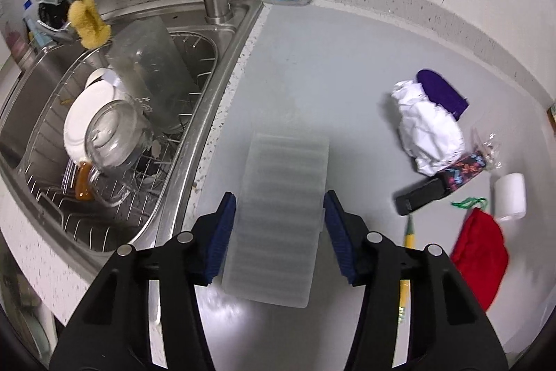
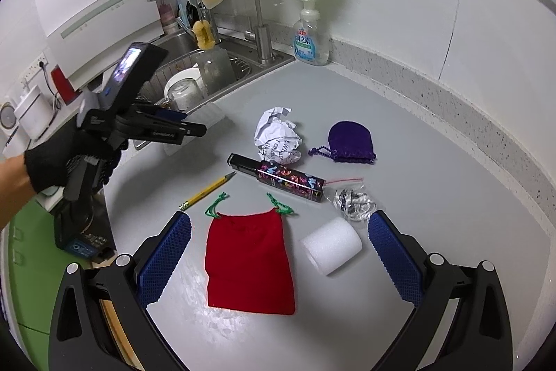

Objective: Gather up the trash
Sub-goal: 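Hold the tray in the left tool while the right tool grasps the crumpled paper, then carry the clear tray and crumpled paper with both tools over the pink bin, then open the right tool to drop the paper while the left tool drops the tray, then move both tools back from the bin to the counter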

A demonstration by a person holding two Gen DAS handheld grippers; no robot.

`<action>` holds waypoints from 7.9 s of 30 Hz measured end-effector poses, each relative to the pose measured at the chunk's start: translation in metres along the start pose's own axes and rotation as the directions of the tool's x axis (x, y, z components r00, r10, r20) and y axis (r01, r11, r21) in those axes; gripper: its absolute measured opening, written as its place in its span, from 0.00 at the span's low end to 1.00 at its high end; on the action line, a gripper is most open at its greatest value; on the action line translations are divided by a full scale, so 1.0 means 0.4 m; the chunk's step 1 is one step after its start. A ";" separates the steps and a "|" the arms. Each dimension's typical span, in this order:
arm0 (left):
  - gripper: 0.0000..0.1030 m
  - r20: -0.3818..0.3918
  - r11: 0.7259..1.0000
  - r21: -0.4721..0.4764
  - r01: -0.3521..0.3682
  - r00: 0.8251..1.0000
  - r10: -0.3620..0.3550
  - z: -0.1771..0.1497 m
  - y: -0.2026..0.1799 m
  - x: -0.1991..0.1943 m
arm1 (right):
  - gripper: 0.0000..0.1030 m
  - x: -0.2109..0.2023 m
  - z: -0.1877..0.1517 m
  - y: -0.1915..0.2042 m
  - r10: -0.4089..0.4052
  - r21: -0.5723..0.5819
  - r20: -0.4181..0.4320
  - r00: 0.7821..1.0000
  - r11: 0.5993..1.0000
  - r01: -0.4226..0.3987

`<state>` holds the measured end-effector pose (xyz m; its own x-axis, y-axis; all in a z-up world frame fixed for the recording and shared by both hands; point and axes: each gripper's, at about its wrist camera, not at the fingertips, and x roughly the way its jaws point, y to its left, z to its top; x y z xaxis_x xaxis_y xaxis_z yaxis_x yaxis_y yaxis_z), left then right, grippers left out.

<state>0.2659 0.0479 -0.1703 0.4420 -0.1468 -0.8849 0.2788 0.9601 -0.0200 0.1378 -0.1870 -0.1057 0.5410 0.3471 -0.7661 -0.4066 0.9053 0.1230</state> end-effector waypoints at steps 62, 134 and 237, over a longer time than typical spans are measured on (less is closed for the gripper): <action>0.50 0.079 0.973 -0.218 -0.075 0.992 0.094 -0.166 -0.052 -0.239 | 0.40 0.425 0.217 0.018 0.018 -0.139 -0.271 0.962 0.989 -0.058; 0.50 -0.071 0.830 -0.517 -0.209 0.977 0.202 -1.070 0.172 -0.006 | 0.39 0.657 -0.611 0.701 0.254 -0.312 -0.532 0.808 0.828 -0.466; 0.97 0.214 0.910 -0.393 -0.135 0.949 0.233 -0.629 -0.033 -0.498 | 0.94 -0.100 -0.198 0.429 0.251 -0.264 0.027 0.967 0.935 -0.236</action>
<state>-0.0402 0.1243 -0.1108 0.6666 0.0334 -0.7447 -0.1407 0.9867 -0.0816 -0.0120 -0.0650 -0.1038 0.4411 0.5700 -0.6932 -0.7021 0.7003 0.1291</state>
